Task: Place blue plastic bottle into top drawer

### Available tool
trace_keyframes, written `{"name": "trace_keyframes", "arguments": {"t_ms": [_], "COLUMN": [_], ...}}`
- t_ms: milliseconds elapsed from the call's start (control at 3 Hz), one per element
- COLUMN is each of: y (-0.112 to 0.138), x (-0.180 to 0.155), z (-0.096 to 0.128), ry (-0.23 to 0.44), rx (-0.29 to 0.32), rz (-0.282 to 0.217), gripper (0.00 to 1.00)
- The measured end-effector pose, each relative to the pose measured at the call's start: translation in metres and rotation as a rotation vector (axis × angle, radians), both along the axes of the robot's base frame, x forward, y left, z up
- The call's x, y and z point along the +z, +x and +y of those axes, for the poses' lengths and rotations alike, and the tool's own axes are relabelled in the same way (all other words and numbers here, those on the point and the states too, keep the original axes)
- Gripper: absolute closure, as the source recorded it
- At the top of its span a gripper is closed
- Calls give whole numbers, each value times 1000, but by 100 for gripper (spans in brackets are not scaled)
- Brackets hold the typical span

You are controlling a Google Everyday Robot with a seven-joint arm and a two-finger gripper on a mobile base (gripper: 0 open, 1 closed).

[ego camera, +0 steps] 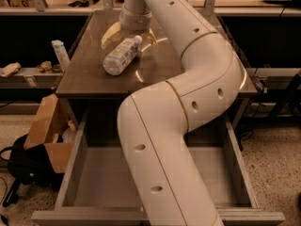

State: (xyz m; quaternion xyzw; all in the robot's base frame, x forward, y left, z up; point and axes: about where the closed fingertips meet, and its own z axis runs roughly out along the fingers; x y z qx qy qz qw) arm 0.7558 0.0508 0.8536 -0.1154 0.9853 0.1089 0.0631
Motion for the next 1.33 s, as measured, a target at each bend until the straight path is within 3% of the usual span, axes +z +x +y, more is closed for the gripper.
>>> {"name": "trace_keyframes", "arguments": {"t_ms": [333, 667, 1333], "y": [3, 3, 3], "x": [-21, -21, -21], "z": [5, 5, 5], "ry": [-12, -12, -12], "rx": [15, 15, 15], "rz": [30, 30, 30], "gripper": [0, 0, 42]}}
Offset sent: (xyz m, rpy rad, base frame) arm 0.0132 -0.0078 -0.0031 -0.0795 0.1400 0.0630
